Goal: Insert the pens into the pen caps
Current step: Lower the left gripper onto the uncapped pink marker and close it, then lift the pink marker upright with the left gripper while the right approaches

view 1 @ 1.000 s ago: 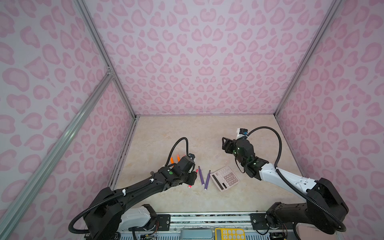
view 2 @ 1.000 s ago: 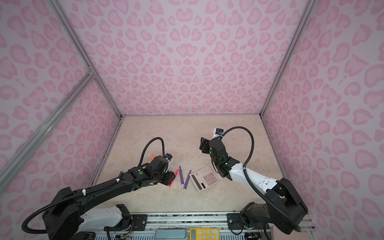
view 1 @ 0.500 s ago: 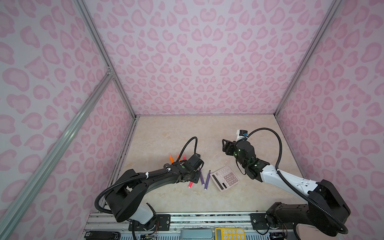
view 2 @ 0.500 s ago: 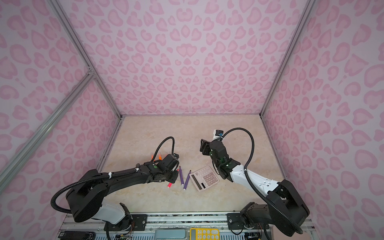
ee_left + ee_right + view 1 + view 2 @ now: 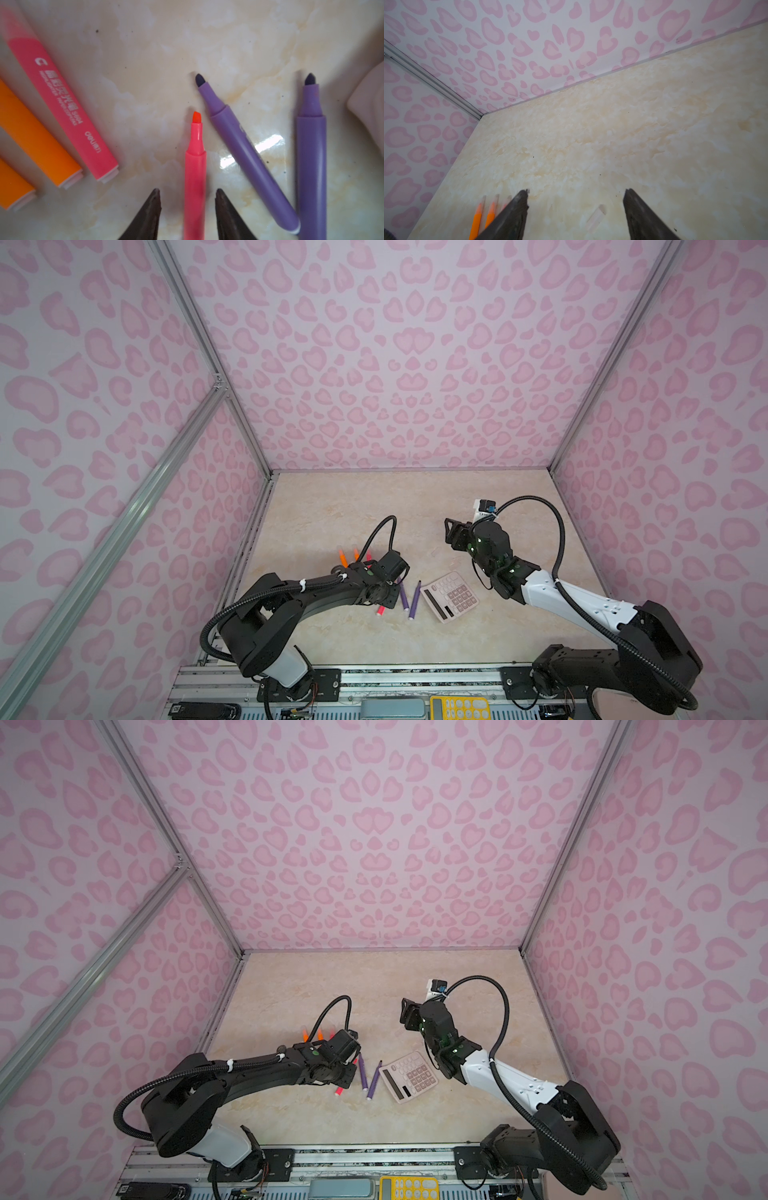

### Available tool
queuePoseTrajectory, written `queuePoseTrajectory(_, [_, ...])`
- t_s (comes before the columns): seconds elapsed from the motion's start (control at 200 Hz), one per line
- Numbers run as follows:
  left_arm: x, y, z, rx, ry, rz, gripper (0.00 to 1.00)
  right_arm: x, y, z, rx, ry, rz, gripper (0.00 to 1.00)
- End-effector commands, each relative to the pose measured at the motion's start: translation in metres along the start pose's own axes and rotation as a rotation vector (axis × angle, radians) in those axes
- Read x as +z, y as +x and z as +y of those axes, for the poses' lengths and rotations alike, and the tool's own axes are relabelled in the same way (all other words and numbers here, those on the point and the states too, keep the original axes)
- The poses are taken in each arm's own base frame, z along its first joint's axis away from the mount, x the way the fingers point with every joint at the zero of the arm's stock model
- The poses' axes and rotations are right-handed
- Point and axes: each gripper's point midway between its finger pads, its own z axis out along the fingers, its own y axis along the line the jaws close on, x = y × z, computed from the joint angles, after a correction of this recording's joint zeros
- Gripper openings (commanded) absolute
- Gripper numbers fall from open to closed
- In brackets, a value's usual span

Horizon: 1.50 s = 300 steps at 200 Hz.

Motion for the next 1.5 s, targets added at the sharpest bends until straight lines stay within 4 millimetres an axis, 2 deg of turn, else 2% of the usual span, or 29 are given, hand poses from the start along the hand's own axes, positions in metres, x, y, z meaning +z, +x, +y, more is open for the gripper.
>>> queuePoseTrajectory(0.0, [0.002,0.003,-0.003,0.004,0.014,0.016,0.45,0.002,0.002,-0.003,0.016,0.009,-0.003,0.74])
queuePoseTrajectory(0.22, [0.008,0.007,-0.002,0.007,-0.001,0.048,0.43,-0.002,0.0,-0.002,0.014,0.005,-0.001,0.74])
queuePoseTrajectory(0.285, [0.009,0.008,0.0,0.006,-0.013,0.056,0.37,-0.002,0.001,-0.004,0.019,0.008,-0.006,0.74])
queuePoseTrajectory(0.305, [0.009,0.008,0.001,0.004,-0.017,0.056,0.33,-0.002,0.002,-0.005,0.021,0.009,-0.006,0.74])
queuePoseTrajectory(0.445, [0.01,0.007,0.003,0.002,-0.032,0.051,0.27,-0.005,0.0,-0.005,0.029,0.006,-0.01,0.74])
queuePoseTrajectory(0.58, [0.009,0.006,0.004,0.002,-0.04,0.053,0.14,-0.006,0.0,-0.007,0.026,0.01,-0.012,0.74])
queuePoseTrajectory(0.75, [0.002,0.002,0.007,-0.011,-0.048,0.014,0.03,-0.006,0.001,-0.005,0.044,-0.003,-0.009,0.74])
queuePoseTrajectory(0.83, [-0.011,-0.01,0.007,-0.028,-0.038,-0.054,0.03,-0.006,0.001,-0.001,0.051,-0.017,0.008,0.74])
queuePoseTrajectory(0.935, [-0.043,-0.034,-0.003,-0.068,0.042,-0.171,0.03,-0.008,0.005,0.007,0.116,-0.068,0.026,0.74])
queuePoseTrajectory(1.085, [-0.109,-0.092,-0.018,-0.12,0.134,-0.374,0.03,-0.017,0.013,0.037,0.153,-0.204,0.033,0.76])
queuePoseTrajectory(1.16, [-0.13,-0.118,-0.019,-0.149,0.146,-0.467,0.03,-0.023,0.016,0.051,0.135,-0.233,0.04,0.78])
queuePoseTrajectory(1.265, [-0.133,-0.136,-0.016,-0.184,0.132,-0.572,0.03,-0.033,0.019,0.068,0.129,-0.29,0.048,0.79])
queuePoseTrajectory(1.365, [-0.128,-0.132,-0.026,-0.118,0.207,-0.64,0.03,-0.046,0.024,0.088,0.127,-0.36,0.061,0.79])
queuePoseTrajectory(1.45, [-0.128,-0.125,-0.016,-0.12,0.185,-0.689,0.03,-0.052,0.029,0.101,0.127,-0.395,0.076,0.77])
queuePoseTrajectory(1.495, [-0.132,-0.123,-0.015,-0.104,0.19,-0.72,0.03,-0.055,0.032,0.109,0.133,-0.419,0.083,0.72])
